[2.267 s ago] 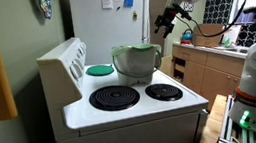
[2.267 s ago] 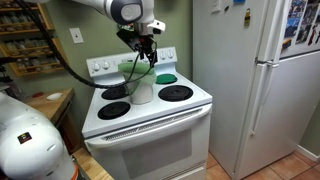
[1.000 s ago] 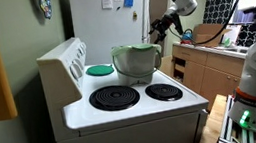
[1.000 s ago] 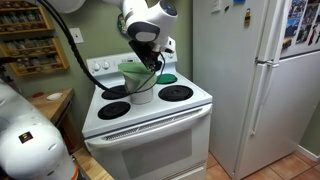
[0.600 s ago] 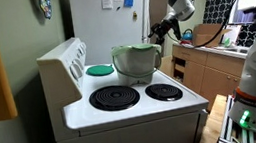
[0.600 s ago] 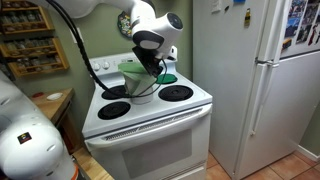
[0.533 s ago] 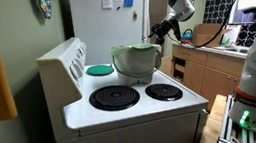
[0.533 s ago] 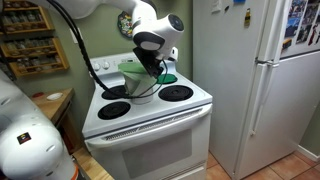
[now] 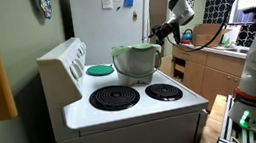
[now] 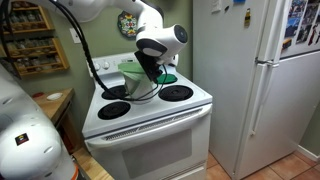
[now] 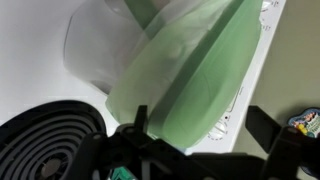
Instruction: Open the bin
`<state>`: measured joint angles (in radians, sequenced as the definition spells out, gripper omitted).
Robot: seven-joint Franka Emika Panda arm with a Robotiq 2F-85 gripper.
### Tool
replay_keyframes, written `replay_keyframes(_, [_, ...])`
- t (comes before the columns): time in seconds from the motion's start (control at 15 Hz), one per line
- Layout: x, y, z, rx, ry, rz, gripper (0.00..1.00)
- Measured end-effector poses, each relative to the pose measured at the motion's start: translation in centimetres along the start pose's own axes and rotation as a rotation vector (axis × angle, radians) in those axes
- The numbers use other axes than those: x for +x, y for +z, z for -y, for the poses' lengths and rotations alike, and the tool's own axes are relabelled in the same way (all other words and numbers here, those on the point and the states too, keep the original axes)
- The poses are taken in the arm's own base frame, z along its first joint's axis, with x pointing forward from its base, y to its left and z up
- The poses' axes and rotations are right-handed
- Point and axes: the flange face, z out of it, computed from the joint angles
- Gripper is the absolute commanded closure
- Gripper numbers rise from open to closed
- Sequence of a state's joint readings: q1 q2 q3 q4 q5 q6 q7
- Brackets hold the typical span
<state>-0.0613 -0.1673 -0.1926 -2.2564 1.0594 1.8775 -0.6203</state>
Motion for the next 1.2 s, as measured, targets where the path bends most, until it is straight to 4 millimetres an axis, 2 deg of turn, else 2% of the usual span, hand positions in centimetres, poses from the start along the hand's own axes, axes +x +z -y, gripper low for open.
replay_keyframes(0.47, [0.28, 0.85, -1.09, 0.058, 0.012, -0.012, 0.0])
replay_keyframes(1.2, [0.28, 0.16, -0.18, 0.064, -0.039, -0.027, 0.0])
